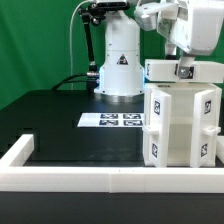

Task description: Assemble cabinet

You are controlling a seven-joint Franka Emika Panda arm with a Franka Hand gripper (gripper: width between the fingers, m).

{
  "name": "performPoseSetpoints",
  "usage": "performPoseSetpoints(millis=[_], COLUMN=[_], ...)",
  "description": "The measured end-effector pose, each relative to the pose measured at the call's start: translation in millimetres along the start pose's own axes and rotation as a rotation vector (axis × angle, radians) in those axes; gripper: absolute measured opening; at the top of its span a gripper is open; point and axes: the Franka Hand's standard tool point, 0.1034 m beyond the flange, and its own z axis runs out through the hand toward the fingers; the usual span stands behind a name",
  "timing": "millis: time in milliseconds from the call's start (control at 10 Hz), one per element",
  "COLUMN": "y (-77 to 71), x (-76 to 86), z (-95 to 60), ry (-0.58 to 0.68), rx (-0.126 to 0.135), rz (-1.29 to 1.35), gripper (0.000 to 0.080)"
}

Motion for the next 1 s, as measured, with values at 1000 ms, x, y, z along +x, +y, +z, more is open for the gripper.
performPoseSetpoints(millis=[1000], y=[-5.0], x=[1.8], z=[4.9], ry=[0.015], rx=[0.025], rz=[0.935], gripper=[0.0572])
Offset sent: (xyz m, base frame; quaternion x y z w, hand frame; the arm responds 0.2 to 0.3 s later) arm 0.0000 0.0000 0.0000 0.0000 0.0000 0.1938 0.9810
